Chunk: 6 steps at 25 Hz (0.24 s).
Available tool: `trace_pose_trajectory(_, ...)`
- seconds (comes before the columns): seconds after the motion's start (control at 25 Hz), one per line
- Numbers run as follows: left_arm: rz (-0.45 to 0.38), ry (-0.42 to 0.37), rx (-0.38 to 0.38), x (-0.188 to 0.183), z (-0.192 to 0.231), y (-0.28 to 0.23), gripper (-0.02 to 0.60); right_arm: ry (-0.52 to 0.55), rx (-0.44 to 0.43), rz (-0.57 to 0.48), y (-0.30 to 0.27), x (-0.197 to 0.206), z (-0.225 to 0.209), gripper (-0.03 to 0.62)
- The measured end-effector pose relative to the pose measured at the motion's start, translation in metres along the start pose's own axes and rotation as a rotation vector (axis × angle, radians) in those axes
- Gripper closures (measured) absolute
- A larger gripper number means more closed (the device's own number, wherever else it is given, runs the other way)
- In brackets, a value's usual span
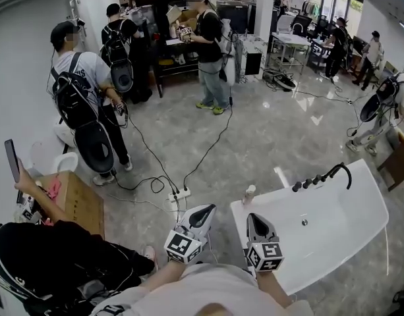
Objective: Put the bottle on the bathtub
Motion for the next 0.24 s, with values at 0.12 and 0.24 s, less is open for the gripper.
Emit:
trace_pose_trajectory(0.12,0.002,0.004,-0.004,0.0013,0.0019,0.0005,0.577,0.003,-0.002,0.005,-0.0009,0.0008,0.0018,0.589)
trace_pose_trajectory(0.24,0.006,0.011,-0.007,0.0041,0.0071,0.0031,0.577,0.001,-0.001,0.011,-0.0044,0.0038,0.005,0.589)
Point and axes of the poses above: the fingertips, and each gripper's own axes: y backward along the fingers, z to its left, x out of its underside, the point moved 5 cm from there along y, backward along the fingers
